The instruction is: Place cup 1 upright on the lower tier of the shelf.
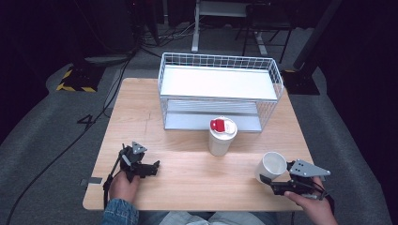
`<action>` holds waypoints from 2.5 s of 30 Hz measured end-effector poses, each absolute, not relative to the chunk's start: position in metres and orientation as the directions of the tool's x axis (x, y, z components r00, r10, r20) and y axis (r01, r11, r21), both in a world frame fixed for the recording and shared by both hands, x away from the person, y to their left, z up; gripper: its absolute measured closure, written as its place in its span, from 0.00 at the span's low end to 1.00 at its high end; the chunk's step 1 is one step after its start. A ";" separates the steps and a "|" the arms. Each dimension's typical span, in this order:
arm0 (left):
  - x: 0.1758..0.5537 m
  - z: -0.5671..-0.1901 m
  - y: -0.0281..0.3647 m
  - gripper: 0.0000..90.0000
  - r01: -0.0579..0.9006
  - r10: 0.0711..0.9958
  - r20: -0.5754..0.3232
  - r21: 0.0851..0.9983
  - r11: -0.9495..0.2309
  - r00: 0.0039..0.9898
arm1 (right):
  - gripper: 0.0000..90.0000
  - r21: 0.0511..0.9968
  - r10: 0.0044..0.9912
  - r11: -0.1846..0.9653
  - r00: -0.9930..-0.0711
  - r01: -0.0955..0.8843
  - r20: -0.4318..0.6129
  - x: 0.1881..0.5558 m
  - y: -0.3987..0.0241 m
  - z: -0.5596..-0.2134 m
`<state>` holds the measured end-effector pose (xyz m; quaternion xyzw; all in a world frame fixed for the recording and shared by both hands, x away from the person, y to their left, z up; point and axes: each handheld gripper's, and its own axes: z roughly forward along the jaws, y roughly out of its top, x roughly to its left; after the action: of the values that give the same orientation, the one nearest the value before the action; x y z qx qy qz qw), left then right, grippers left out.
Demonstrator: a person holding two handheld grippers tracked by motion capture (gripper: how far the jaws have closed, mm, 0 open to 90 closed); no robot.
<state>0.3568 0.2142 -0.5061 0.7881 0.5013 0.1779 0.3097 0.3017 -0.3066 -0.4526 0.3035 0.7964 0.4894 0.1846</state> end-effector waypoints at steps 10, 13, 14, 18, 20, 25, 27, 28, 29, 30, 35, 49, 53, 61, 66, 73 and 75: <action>0.357 -0.506 0.214 0.00 0.680 0.900 -0.030 0.666 -0.306 0.434 | 0.25 0.890 0.655 0.368 -0.755 0.269 -0.042 0.315 -0.294 -0.426; 0.357 -0.506 0.214 0.00 0.680 0.900 -0.030 0.667 -0.305 0.434 | 0.25 0.888 0.659 0.373 -0.751 0.268 -0.050 0.317 -0.293 -0.422; 0.357 -0.506 0.214 0.00 0.680 0.900 -0.030 0.666 -0.306 0.434 | 0.25 0.887 0.661 0.373 -0.749 0.272 -0.049 0.319 -0.292 -0.420; 0.357 -0.506 0.214 0.00 0.680 0.900 -0.030 0.666 -0.306 0.434 | 0.25 0.886 0.669 0.373 -0.742 0.274 -0.052 0.326 -0.292 -0.413; 0.357 -0.506 0.214 0.00 0.680 0.900 -0.030 0.667 -0.306 0.434 | 0.25 0.885 0.671 0.378 -0.739 0.274 -0.058 0.330 -0.292 -0.411; 0.357 -0.506 0.214 0.00 0.680 0.900 -0.030 0.667 -0.306 0.434 | 0.25 0.883 0.675 0.385 -0.735 0.269 -0.070 0.340 -0.291 -0.406; 0.357 -0.506 0.214 0.00 0.680 0.900 -0.030 0.667 -0.306 0.434 | 0.25 0.885 0.680 0.380 -0.730 0.271 -0.068 0.350 -0.289 -0.404; 0.357 -0.506 0.214 0.00 0.680 0.900 -0.030 0.667 -0.306 0.434 | 0.25 0.885 0.679 0.380 -0.730 0.269 -0.070 0.354 -0.289 -0.403; 0.357 -0.506 0.214 0.00 0.680 0.900 -0.030 0.667 -0.306 0.434 | 0.25 0.885 0.679 0.380 -0.730 0.269 -0.070 0.354 -0.289 -0.403; 0.357 -0.506 0.214 0.00 0.680 0.900 -0.030 0.667 -0.306 0.434 | 0.25 0.886 0.680 0.375 -0.731 0.272 -0.064 0.361 -0.288 -0.403; 0.357 -0.506 0.214 0.00 0.680 0.900 -0.030 0.667 -0.306 0.434 | 0.25 0.884 0.686 0.370 -0.726 0.285 -0.053 0.375 -0.287 -0.403; 0.357 -0.506 0.214 0.00 0.680 0.900 -0.030 0.667 -0.306 0.434 | 0.25 0.881 0.718 0.369 -0.693 0.296 -0.068 0.419 -0.271 -0.406; 0.357 -0.506 0.214 0.00 0.680 0.900 -0.030 0.667 -0.306 0.434 | 0.25 0.876 0.729 0.370 -0.682 0.309 -0.067 0.433 -0.265 -0.409; 0.357 -0.506 0.213 0.00 0.682 0.904 -0.030 0.667 -0.299 0.426 | 0.25 0.877 0.744 0.363 -0.665 0.316 -0.068 0.449 -0.259 -0.416; 0.357 -0.506 0.213 0.00 0.682 0.904 -0.029 0.667 -0.300 0.427 | 0.25 0.880 0.757 0.346 -0.651 0.326 -0.056 0.458 -0.256 -0.422; 0.357 -0.506 0.213 0.00 0.682 0.904 -0.029 0.667 -0.301 0.427 | 0.25 0.882 0.769 0.343 -0.635 0.324 -0.066 0.469 -0.250 -0.427; 0.357 -0.506 0.213 0.00 0.682 0.904 -0.029 0.666 -0.301 0.427 | 0.25 0.883 0.775 0.339 -0.629 0.323 -0.067 0.474 -0.247 -0.431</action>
<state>0.3570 0.2131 -0.5061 0.7863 0.5042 0.1795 0.3086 0.4735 -0.2472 -0.4308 0.3521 0.7797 0.4543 0.2483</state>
